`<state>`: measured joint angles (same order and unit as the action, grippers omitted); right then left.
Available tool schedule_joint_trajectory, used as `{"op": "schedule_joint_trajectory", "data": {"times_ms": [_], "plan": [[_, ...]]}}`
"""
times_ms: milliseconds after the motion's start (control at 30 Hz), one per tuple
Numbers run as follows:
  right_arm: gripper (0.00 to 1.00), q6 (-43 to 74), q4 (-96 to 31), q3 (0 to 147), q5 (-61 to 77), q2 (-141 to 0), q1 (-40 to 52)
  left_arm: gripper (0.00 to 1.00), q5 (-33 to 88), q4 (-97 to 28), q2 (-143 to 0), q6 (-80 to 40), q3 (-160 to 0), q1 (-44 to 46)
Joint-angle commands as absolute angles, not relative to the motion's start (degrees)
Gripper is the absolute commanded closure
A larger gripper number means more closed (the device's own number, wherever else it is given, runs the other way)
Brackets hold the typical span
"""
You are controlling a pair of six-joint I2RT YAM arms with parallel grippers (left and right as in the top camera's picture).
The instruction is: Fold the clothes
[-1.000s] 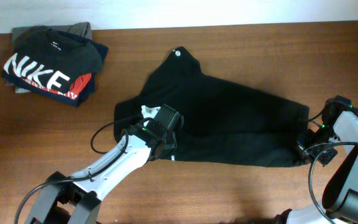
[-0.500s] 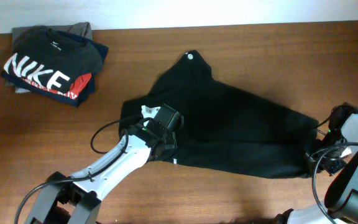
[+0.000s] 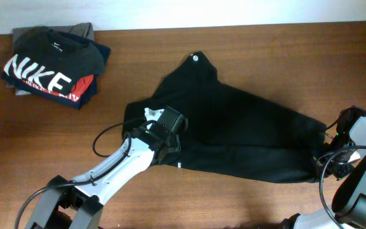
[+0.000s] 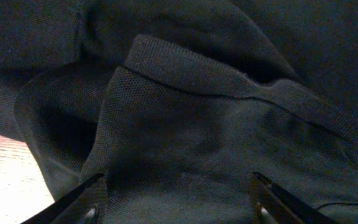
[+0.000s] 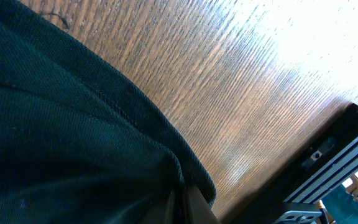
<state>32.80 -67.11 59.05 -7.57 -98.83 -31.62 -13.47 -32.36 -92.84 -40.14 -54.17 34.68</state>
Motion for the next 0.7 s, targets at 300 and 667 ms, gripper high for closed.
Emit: {"op": "schedule_joint_trajectory", "data": {"times_ms": [300,667], "plan": [[0.21,33.1,-68.2,62.2,-6.2,-97.8,-32.0,0.16,-13.5,-32.4,-93.0,-40.7,-54.6,34.3],[0.02,22.8,-63.7,62.2,6.0,-97.8,-31.9,0.07,-13.2,-32.4,-93.0,-40.2,-54.6,34.3]]}}
